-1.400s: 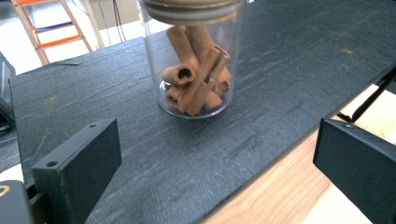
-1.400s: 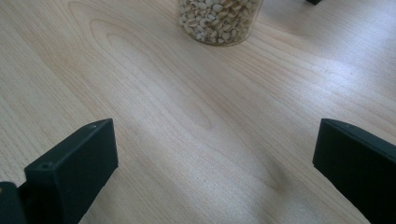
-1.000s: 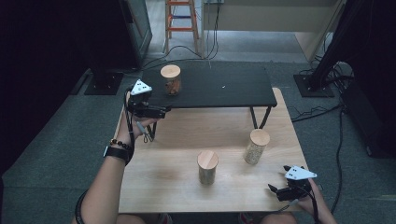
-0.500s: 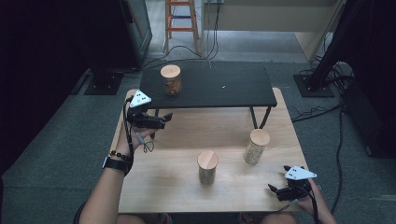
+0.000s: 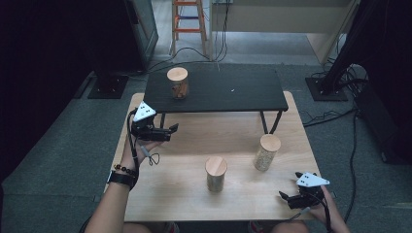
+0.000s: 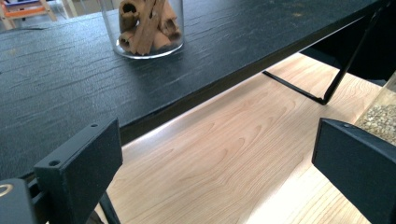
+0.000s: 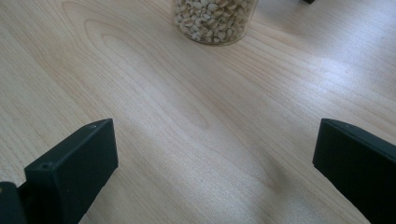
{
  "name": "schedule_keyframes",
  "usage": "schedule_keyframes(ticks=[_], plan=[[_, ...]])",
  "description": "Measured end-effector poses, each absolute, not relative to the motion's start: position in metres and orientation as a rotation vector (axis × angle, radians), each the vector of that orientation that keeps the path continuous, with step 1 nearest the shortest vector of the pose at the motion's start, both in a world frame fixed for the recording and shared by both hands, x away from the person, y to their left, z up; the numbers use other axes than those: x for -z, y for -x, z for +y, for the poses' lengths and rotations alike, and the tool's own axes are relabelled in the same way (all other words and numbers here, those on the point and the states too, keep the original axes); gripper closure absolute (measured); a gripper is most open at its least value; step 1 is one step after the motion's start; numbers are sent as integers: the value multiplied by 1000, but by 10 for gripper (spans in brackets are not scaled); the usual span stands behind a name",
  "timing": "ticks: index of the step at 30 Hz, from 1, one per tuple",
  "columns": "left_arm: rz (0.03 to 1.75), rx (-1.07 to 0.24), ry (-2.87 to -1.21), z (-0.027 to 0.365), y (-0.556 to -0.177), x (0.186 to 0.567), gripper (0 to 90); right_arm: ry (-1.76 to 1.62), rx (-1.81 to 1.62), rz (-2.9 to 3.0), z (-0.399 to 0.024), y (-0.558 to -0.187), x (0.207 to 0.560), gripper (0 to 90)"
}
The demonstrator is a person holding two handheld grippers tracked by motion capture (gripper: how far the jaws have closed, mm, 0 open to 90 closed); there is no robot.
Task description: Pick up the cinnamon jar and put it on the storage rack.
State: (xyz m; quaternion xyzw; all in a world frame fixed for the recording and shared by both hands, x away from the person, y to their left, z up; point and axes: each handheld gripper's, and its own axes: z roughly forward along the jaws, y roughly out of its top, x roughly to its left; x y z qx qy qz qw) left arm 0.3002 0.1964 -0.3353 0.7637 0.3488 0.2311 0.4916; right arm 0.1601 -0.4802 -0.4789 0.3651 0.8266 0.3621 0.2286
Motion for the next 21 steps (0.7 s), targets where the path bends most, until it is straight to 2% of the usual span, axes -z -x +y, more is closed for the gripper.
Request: schedule_keyframes(ticks=[21], plan=[[837,-489,-1880,198,-293,377,19,-1018,-995,2271,-480,-160,479,0]])
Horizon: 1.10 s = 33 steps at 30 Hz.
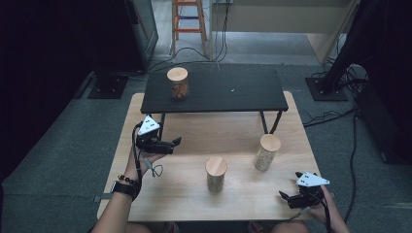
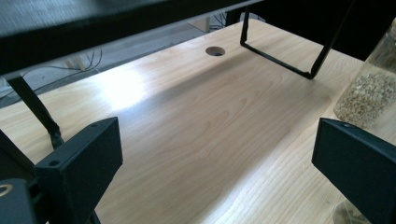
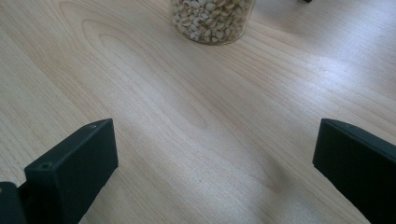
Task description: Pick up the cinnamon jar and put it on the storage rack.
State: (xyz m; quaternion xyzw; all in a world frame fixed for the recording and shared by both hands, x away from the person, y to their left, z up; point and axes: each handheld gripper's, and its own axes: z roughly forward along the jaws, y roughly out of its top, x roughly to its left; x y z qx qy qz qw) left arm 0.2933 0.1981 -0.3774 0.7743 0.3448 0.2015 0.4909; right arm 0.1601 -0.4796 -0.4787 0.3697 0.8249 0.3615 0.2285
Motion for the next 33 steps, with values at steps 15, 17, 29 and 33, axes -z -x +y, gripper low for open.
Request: schedule_keyframes(ticks=[15,17,29,33], plan=[[849,-464,-1899,204,-285,400,19,-1019,-991,2272,-479,-160,479,0],[854,-461,-1899,206,-284,403,19,-1019,-991,2272,-479,-160,479,0],[885,-435,-1901,212,-277,423,19,-1020,-991,2273,-479,-161,479,0],[887,-425,-1905,213,-276,430,19,-1020,-991,2272,-479,-161,479,0]])
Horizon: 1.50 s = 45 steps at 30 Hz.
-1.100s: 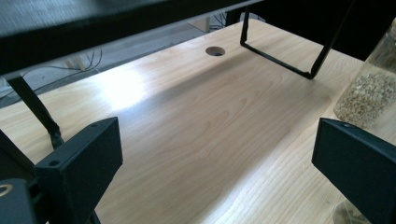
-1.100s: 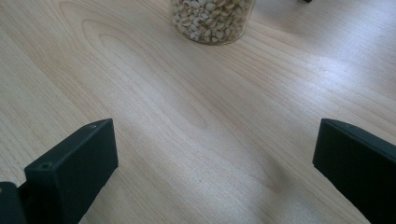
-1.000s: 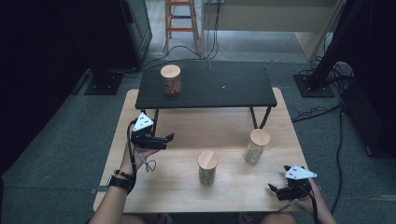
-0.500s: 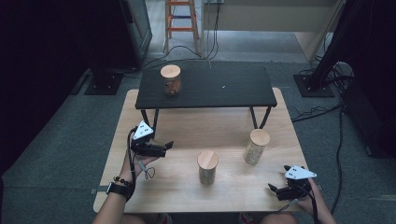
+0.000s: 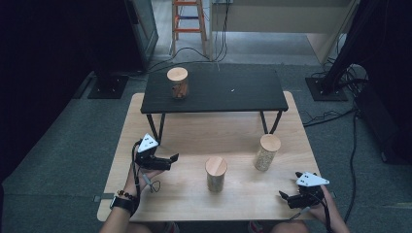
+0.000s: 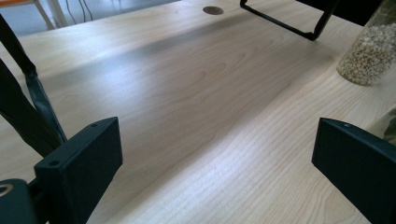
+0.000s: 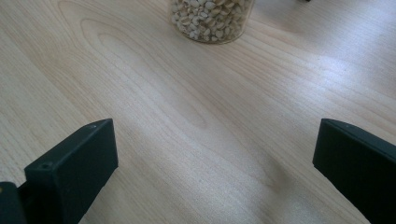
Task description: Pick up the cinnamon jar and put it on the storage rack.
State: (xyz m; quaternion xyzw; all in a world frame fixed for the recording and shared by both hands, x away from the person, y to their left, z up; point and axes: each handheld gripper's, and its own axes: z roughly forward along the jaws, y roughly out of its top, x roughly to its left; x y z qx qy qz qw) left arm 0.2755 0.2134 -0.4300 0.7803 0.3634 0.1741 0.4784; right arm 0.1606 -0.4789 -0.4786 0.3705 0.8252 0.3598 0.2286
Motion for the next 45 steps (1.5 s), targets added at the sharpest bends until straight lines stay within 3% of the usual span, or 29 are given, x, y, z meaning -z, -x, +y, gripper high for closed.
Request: schedule_keyframes(ticks=[23,45], plan=[[919,-385,-1881,235,-267,469,19,-1022,-992,2271,-479,-160,479,0],[951,-384,-1884,246,-258,482,19,-1025,-1002,2268,-480,-160,479,0]])
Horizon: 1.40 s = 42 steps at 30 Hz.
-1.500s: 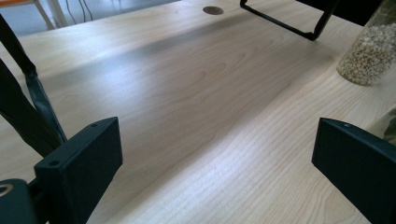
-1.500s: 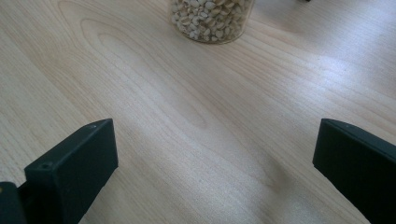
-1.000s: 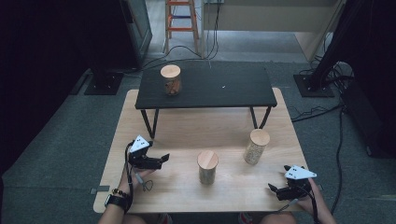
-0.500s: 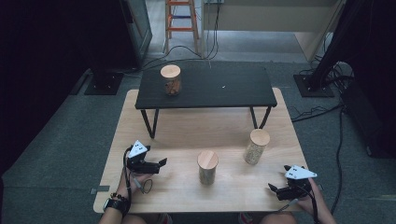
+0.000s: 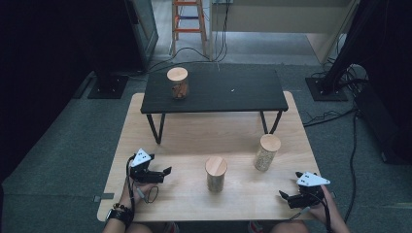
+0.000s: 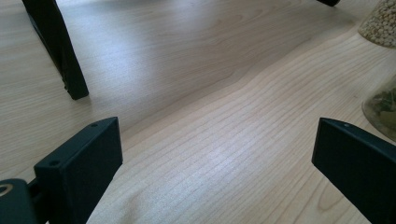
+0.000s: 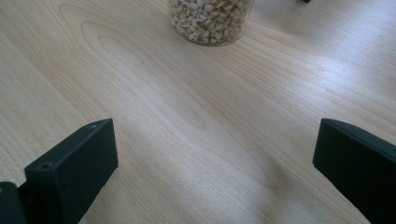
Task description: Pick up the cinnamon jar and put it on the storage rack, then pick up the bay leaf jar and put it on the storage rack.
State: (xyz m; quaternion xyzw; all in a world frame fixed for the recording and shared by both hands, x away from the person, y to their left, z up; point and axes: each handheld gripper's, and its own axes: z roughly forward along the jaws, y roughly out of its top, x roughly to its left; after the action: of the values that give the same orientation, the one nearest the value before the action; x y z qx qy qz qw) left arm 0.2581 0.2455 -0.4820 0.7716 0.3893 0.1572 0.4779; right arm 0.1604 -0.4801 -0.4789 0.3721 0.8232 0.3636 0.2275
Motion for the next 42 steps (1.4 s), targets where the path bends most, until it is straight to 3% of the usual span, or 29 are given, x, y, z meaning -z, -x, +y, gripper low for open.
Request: schedule_keyframes(ticks=[7,21,42], plan=[[963,-357,-1838,255,-255,489,19,-1027,-999,2270,-480,-161,479,0],[934,-295,-1897,254,-263,486,19,-1010,-1071,2251,-484,-157,479,0],[892,-330,-1911,252,-256,487,19,-831,-1122,2314,-436,-163,467,0]])
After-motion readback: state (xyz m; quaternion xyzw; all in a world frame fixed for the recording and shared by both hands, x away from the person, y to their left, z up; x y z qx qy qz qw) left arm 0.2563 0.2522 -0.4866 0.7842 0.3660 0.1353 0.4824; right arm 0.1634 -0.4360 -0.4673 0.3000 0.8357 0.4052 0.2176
